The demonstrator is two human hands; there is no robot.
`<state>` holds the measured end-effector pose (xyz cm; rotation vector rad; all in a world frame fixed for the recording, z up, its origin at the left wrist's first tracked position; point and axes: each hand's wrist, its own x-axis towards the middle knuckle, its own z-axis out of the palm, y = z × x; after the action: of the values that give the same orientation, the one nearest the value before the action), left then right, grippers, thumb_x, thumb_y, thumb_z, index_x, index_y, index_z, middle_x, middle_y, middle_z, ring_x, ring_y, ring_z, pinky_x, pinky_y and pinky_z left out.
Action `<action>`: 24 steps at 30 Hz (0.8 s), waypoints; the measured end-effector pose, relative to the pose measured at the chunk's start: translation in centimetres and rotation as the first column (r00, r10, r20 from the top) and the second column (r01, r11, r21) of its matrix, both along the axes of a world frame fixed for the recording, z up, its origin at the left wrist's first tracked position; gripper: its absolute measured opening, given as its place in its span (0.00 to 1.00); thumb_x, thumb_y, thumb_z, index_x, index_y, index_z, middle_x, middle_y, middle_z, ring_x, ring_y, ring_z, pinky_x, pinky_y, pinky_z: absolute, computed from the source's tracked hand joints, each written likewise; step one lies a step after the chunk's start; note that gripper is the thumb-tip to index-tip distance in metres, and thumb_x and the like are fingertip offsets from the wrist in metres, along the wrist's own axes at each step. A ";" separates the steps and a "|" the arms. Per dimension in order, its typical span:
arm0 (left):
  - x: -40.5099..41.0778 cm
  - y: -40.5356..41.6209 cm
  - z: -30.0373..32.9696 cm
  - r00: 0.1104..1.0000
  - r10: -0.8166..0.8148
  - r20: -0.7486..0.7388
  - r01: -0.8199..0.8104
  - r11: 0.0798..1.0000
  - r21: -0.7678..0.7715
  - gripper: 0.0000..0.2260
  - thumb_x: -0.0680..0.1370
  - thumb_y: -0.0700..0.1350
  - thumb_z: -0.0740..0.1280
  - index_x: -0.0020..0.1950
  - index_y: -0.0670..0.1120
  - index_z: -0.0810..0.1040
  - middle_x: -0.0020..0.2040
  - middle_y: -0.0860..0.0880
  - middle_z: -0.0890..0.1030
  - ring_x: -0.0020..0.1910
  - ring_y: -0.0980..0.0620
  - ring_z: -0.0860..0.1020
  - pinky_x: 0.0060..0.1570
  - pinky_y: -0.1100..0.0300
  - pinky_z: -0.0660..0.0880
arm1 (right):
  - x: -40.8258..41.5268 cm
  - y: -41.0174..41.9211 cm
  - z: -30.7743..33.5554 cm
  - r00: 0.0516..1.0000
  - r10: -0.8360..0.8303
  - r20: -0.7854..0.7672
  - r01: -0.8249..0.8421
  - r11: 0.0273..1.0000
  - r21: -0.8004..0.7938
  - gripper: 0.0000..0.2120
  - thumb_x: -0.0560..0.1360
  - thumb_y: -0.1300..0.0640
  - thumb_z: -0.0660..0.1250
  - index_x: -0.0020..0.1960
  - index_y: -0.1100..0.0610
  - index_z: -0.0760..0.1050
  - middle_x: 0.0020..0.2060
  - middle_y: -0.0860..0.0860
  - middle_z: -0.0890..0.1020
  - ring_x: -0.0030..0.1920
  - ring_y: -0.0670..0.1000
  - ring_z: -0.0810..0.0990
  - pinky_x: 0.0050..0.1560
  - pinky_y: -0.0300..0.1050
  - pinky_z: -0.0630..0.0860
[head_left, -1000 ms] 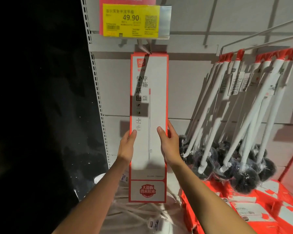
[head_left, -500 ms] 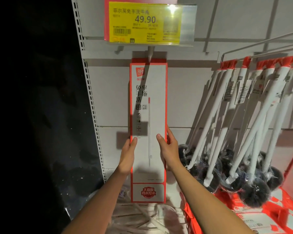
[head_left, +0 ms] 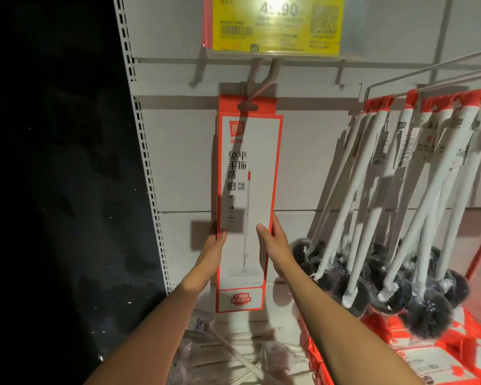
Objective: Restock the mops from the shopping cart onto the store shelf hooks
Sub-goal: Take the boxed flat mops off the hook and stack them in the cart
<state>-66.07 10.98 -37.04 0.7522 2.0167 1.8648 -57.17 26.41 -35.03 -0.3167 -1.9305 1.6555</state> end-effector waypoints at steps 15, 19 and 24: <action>-0.5 0.9 1.3 0.990 0.050 0.129 -0.035 0.992 -0.120 0.25 0.77 0.69 0.53 0.64 0.58 0.75 0.62 0.49 0.83 0.62 0.45 0.79 0.69 0.45 0.70 | -0.9 -0.2 0.4 0.984 -0.148 0.099 0.151 0.988 -0.024 0.24 0.81 0.52 0.63 0.76 0.47 0.66 0.67 0.45 0.78 0.67 0.50 0.75 0.70 0.53 0.71; 0.8 0.0 2.9 0.988 0.035 0.150 -0.014 0.991 -0.135 0.22 0.79 0.70 0.50 0.69 0.64 0.70 0.63 0.53 0.78 0.61 0.47 0.74 0.68 0.44 0.65 | 0.3 -0.8 0.9 0.983 -0.157 0.094 0.160 0.987 -0.028 0.22 0.82 0.53 0.63 0.75 0.50 0.68 0.67 0.46 0.78 0.67 0.49 0.76 0.70 0.49 0.71; 2.6 -1.2 2.7 0.999 0.003 0.041 0.003 0.988 -0.151 0.21 0.76 0.74 0.51 0.52 0.63 0.76 0.58 0.59 0.79 0.62 0.52 0.76 0.70 0.41 0.66 | 2.5 -2.0 1.8 0.970 -0.218 0.104 0.219 0.976 0.000 0.26 0.82 0.53 0.63 0.78 0.57 0.63 0.75 0.51 0.70 0.74 0.51 0.68 0.73 0.46 0.64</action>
<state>-63.52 9.81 -34.33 0.6671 2.1040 1.6896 -54.66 24.44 -33.23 -0.6088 -1.8849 1.5326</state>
